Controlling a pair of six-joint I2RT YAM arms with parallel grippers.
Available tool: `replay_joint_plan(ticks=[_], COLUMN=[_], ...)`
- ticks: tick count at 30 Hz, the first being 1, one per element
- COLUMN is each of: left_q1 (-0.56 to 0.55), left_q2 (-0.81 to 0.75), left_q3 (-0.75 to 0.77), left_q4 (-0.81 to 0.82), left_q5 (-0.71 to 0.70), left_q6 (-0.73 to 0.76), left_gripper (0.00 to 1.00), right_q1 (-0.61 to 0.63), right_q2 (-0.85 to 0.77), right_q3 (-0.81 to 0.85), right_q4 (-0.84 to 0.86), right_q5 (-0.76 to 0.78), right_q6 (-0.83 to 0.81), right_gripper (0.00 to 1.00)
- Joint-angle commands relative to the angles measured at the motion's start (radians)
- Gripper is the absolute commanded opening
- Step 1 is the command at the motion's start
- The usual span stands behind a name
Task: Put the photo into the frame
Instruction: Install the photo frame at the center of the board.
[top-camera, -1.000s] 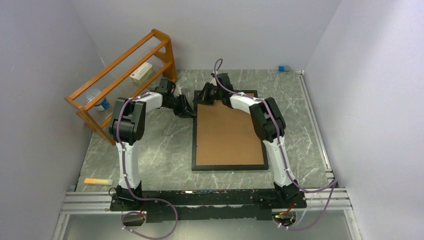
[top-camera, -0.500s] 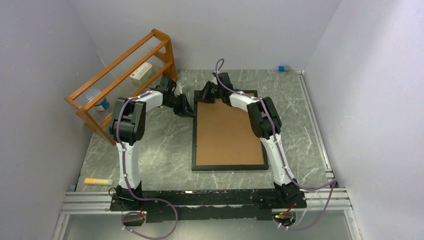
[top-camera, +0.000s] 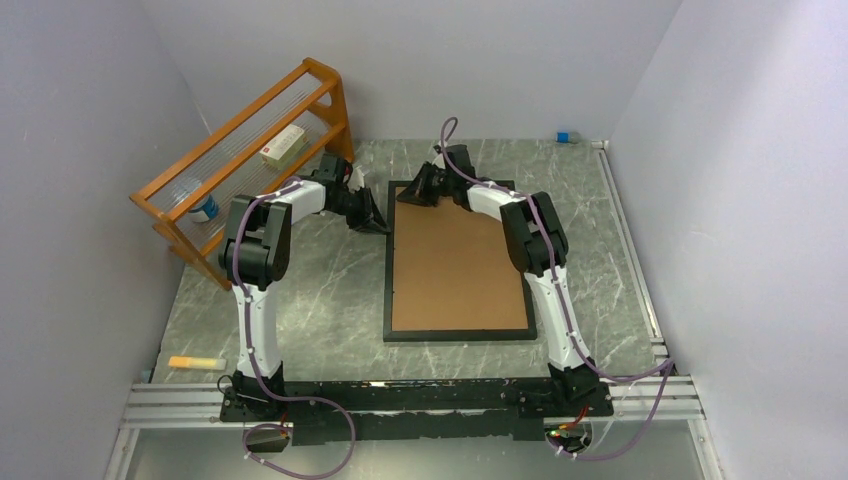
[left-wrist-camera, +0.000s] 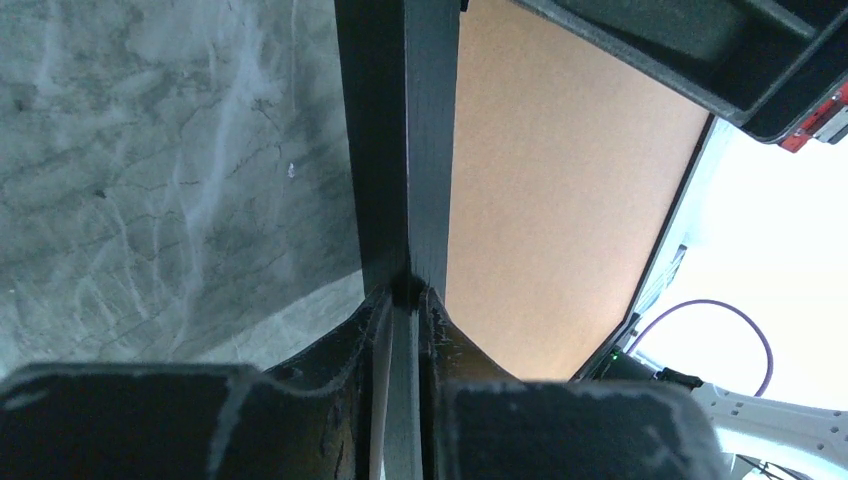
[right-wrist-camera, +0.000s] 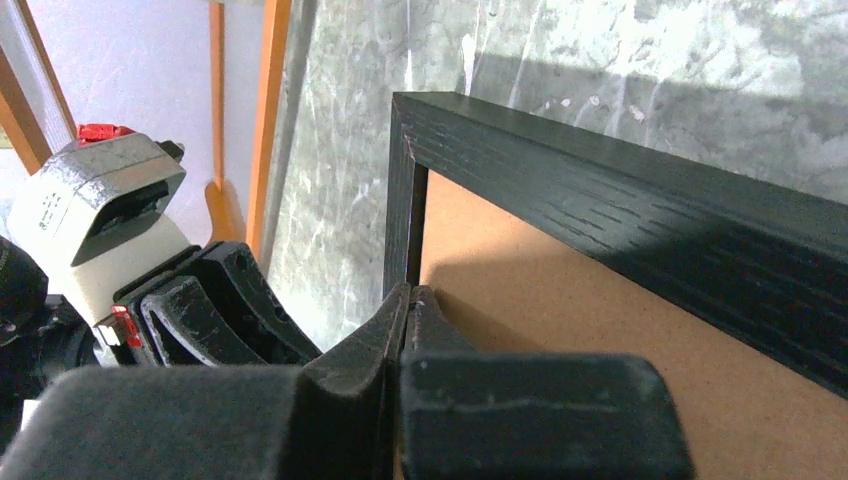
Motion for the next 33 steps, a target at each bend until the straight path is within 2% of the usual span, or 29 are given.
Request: replay_joint_plan(ticks=[1,5,11,18,28,33], left_q1=[-0.006,-0.006,-0.006,-0.005,-0.005,-0.004], left_q2=[0.090,0.090,0.090,0.092,0.091,0.094], left_q3=[-0.039,-0.039,-0.039,-0.039,-0.039,-0.039], left_q4=[-0.114,-0.119,-0.117,-0.120,-0.125,-0.125], left_q5=[-0.181,-0.183,-0.182,-0.184,-0.189,-0.189], left_q6=[0.079,0.081,0.079,0.081,0.083,0.082], left_gripper=[0.17,0.17,0.17,0.17,0.17,0.17], right_q1=[-0.004,-0.004,-0.006,-0.001,0.023,0.024], right_q2=[0.014,-0.019,-0.111,-0.078,0.010,0.027], right_q3=[-0.050,-0.070,-0.113,-0.060,0.051,0.055], right_q4=[-0.087,-0.018,0.190,0.309,0.100,0.054], right_q5=[-0.017,-0.012,-0.026,-0.106,-0.054,-0.051], right_q6=[-0.030,0.004,0.070,0.132,0.069,0.059], right_gripper=[0.00,0.00,0.00,0.00,0.00,0.00])
